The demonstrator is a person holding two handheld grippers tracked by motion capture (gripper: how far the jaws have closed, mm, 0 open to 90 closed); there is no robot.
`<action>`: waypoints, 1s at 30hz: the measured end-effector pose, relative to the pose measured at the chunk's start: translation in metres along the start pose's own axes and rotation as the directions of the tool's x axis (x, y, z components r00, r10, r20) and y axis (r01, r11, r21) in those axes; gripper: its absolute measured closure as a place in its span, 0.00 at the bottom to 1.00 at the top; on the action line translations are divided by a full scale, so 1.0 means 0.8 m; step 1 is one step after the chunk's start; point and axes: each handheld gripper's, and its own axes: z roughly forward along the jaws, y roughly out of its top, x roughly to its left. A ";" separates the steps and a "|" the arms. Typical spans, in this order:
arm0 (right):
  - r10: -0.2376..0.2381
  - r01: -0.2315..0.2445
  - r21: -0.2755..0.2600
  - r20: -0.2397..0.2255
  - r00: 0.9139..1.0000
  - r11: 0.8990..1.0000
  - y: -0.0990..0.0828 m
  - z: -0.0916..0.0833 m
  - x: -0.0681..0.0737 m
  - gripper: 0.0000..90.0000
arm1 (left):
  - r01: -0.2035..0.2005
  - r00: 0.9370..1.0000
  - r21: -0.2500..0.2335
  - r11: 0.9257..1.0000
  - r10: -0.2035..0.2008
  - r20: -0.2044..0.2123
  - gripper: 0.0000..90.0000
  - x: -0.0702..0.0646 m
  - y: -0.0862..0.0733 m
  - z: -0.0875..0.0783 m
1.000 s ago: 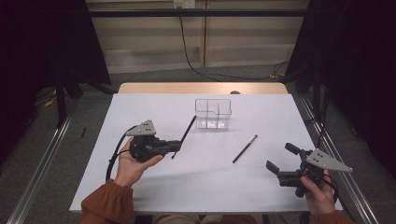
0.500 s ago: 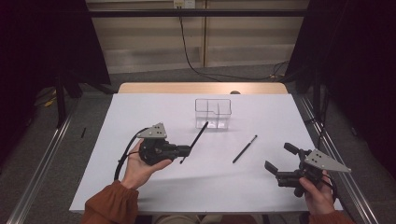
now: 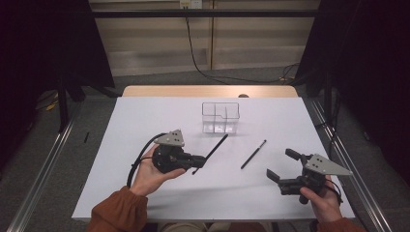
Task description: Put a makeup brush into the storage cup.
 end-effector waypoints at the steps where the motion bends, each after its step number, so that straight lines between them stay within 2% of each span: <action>1: -0.006 0.006 0.007 -0.018 1.000 1.000 0.001 0.002 0.002 0.00 | -0.001 1.000 0.009 1.000 0.001 0.002 0.93 0.000 0.000 0.001; 5: -0.014 0.014 0.001 -0.040 0.999 1.000 0.005 0.008 0.006 0.00 | -0.004 1.000 0.045 0.999 0.004 0.010 0.93 -0.002 0.001 0.005; 7: -0.014 0.015 0.008 -0.049 0.999 1.000 0.007 0.011 0.007 0.00 | -0.042 0.999 0.103 0.994 0.041 0.013 0.93 -0.003 0.004 0.006; 9: -0.016 0.017 0.013 -0.063 0.998 1.000 0.009 0.014 0.007 0.00 | -0.047 0.999 0.121 0.992 0.043 0.033 0.93 -0.004 0.009 0.006; 12: -0.017 0.019 0.018 -0.086 0.996 1.000 0.014 0.020 0.008 0.00 | -0.069 0.997 0.171 0.983 0.063 0.042 0.93 -0.007 0.017 0.005; 14: -0.021 0.026 0.048 -0.101 0.995 0.998 0.019 0.022 0.010 0.00 | -0.082 0.996 0.213 0.974 0.075 0.040 0.93 -0.009 0.022 0.005; 17: -0.021 0.032 0.083 -0.135 0.991 0.996 0.022 0.024 0.014 0.00 | -0.081 0.996 0.246 0.966 0.072 0.043 0.93 -0.009 0.025 0.005; 20: -0.028 0.043 0.098 -0.150 0.988 0.994 0.023 0.025 0.016 0.00 | -0.087 0.996 0.285 0.954 0.074 0.058 0.93 -0.008 0.025 0.006; 21: -0.035 0.052 0.103 -0.153 0.988 0.993 0.024 0.026 0.016 0.00 | -0.097 0.995 0.317 0.943 0.081 0.063 0.93 -0.009 0.026 0.007; 23: -0.037 0.058 0.121 -0.172 0.984 0.991 0.027 0.028 0.017 0.00 | -0.100 0.995 0.351 0.931 0.085 0.060 0.93 -0.009 0.026 0.009; 25: -0.034 0.065 0.154 -0.198 0.980 0.986 0.033 0.032 0.019 0.01 | -0.100 0.995 0.365 0.925 0.085 0.056 0.93 -0.008 0.028 0.008; 26: -0.034 0.065 0.154 -0.198 0.980 0.986 0.033 0.032 0.019 0.01 | -0.102 0.995 0.375 0.921 0.089 0.052 0.93 -0.008 0.029 0.008; 27: -0.037 0.074 0.165 -0.213 0.976 0.983 0.034 0.034 0.019 0.01 | -0.110 0.994 0.390 0.914 0.097 0.053 0.93 -0.007 0.030 0.009; 28: -0.041 0.086 0.187 -0.235 0.971 0.979 0.037 0.036 0.019 0.01 | -0.107 0.994 0.397 0.912 0.094 0.051 0.93 -0.007 0.031 0.009; 30: -0.035 0.089 0.206 -0.254 0.967 0.974 0.041 0.038 0.018 0.01 | -0.111 0.994 0.408 0.906 0.099 0.052 0.93 -0.007 0.031 0.010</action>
